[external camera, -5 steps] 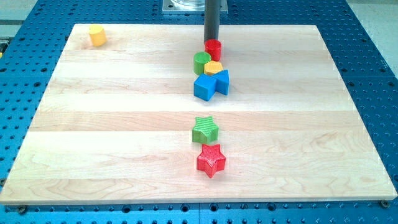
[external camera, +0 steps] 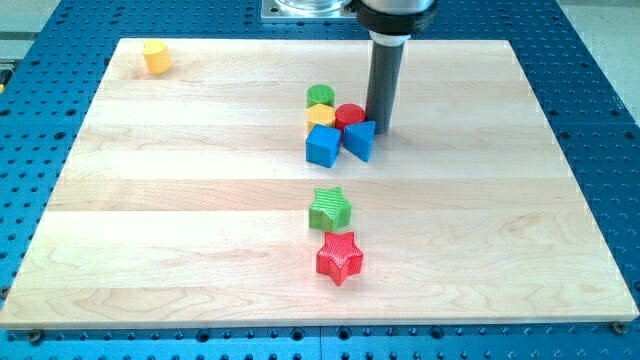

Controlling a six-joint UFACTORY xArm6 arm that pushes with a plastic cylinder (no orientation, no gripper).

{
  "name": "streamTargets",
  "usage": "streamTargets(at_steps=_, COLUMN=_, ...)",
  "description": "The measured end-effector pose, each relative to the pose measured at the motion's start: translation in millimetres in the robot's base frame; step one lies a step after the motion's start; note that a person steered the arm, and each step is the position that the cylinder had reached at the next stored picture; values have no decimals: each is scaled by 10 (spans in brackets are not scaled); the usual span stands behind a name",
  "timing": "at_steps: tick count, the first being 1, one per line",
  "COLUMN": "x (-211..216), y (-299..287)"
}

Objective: Place green star at the top center of the board

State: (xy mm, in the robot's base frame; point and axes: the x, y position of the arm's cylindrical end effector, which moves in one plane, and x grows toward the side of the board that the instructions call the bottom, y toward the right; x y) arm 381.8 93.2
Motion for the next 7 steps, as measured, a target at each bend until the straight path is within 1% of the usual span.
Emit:
streamTargets(at_steps=1, x=550, y=887)
streamTargets(at_steps=2, x=1366, y=338)
streamTargets(at_steps=3, x=1378, y=-233)
streamTargets(at_steps=5, x=1311, y=-1732)
streamTargets(at_steps=6, x=1568, y=-1935)
streamTargets(at_steps=7, x=1757, y=-2284)
